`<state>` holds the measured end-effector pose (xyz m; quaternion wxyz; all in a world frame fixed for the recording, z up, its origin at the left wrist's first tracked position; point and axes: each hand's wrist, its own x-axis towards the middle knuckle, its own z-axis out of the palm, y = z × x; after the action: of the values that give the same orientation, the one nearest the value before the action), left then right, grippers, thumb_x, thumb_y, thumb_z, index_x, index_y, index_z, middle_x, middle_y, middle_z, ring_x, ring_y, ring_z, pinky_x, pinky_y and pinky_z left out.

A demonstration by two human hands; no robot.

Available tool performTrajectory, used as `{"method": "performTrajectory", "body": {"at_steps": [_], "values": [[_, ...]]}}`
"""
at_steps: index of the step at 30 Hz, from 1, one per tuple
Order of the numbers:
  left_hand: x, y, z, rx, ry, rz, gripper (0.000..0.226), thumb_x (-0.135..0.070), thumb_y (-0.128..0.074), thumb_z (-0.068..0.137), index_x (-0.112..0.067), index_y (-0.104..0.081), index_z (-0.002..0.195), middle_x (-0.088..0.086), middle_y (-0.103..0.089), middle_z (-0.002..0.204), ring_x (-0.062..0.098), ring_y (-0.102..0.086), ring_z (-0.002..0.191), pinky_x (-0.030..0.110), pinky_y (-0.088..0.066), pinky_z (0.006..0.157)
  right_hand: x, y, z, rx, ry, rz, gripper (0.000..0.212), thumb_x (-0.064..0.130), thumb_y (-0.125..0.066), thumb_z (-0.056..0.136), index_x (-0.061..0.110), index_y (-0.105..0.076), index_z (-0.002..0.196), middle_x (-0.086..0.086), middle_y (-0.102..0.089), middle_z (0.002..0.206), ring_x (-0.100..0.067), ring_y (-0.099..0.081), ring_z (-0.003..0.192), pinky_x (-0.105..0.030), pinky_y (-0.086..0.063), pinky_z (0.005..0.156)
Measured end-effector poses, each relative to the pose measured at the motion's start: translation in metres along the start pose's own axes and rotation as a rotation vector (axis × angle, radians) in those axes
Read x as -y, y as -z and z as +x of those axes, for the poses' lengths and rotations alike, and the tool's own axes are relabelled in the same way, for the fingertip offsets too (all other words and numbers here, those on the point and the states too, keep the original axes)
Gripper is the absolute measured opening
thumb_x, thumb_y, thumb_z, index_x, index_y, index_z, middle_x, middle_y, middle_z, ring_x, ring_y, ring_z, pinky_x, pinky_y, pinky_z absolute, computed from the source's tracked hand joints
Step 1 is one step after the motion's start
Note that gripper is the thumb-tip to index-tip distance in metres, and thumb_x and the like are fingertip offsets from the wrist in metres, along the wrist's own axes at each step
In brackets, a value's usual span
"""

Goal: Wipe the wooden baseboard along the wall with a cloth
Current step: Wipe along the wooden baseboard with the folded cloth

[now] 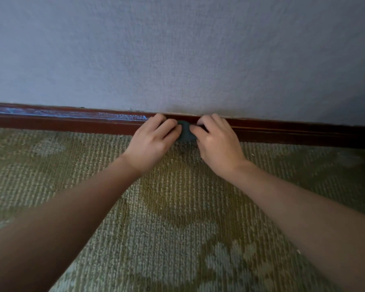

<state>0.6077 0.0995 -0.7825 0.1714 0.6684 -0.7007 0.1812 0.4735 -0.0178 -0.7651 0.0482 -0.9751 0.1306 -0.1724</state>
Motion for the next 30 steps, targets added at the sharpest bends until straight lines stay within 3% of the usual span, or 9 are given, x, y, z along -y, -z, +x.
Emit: {"method": "performTrajectory", "body": {"at_steps": [7,11,16,21,30], "values": [[-0.003,0.023,-0.021,0.07,-0.071,-0.021,0.022,0.006,-0.048,0.086,0.013,-0.067,0.094,0.023,-0.066,0.09,0.033,-0.061,0.069,0.039,-0.052,0.06,0.021,0.018,-0.01,0.16,0.037,0.0,0.039,-0.013,-0.076,0.056,-0.003,-0.065,0.091,-0.019,-0.058,0.082,-0.033,-0.056,0.074,-0.037,-0.044,0.059],[0.008,0.042,-0.013,0.129,-0.059,-0.008,0.02,0.011,-0.064,0.074,0.013,-0.065,0.094,0.024,-0.063,0.088,0.035,-0.058,0.07,0.04,-0.051,0.06,0.028,0.032,0.007,0.185,0.025,-0.045,0.03,-0.014,-0.073,0.059,-0.002,-0.063,0.085,-0.019,-0.056,0.083,-0.034,-0.054,0.076,-0.037,-0.042,0.06],[0.003,0.069,-0.005,0.177,-0.088,-0.016,0.015,0.009,-0.057,0.079,0.012,-0.065,0.091,0.024,-0.062,0.083,0.034,-0.059,0.069,0.039,-0.052,0.061,0.036,0.052,0.01,0.243,0.034,-0.08,0.026,-0.011,-0.07,0.067,-0.003,-0.064,0.09,-0.02,-0.056,0.089,-0.036,-0.053,0.084,-0.039,-0.042,0.064],[-0.008,0.066,-0.01,0.187,-0.011,0.021,0.025,0.005,-0.044,0.083,0.011,-0.067,0.085,0.02,-0.061,0.074,0.031,-0.059,0.064,0.035,-0.051,0.056,0.032,0.043,0.004,0.189,0.1,-0.004,0.029,-0.014,-0.076,0.057,-0.005,-0.066,0.083,-0.021,-0.059,0.084,-0.036,-0.057,0.077,-0.035,-0.045,0.054],[0.001,0.076,-0.003,0.207,-0.036,0.137,0.012,0.006,-0.054,0.08,0.008,-0.066,0.08,0.019,-0.06,0.074,0.029,-0.057,0.063,0.035,-0.048,0.054,0.031,0.034,0.016,0.105,0.134,0.13,0.027,-0.013,-0.075,0.059,-0.006,-0.067,0.083,-0.021,-0.062,0.087,-0.036,-0.059,0.08,-0.034,-0.047,0.052]]}}
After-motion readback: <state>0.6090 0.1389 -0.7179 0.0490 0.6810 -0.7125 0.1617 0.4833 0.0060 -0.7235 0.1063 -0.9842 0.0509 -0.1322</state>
